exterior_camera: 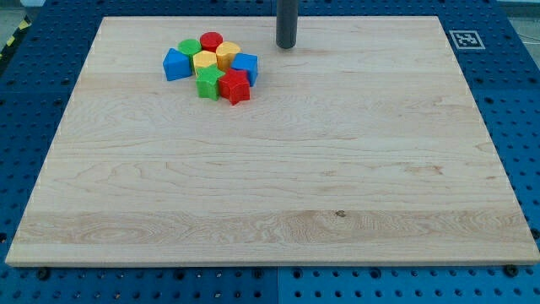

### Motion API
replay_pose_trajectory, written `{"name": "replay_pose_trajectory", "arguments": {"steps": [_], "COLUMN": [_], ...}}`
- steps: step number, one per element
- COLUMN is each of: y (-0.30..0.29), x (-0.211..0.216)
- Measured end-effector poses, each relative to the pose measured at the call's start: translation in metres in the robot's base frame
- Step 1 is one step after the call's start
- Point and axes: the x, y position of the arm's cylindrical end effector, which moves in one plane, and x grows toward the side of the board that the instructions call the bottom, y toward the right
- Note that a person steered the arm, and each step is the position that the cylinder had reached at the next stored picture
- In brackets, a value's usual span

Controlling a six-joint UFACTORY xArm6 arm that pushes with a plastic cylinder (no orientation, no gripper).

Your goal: Move your hand above the green circle

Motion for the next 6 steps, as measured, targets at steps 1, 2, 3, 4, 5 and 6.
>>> {"name": "replay_pose_trajectory", "arguments": {"steps": [1, 2, 3, 4, 5, 6], "y": [0.000, -0.024, -0.093, -0.152, -0.186, -0.170], "x": [0.000, -0.011, -0.027, -0.016, 0.016, 0.063]}}
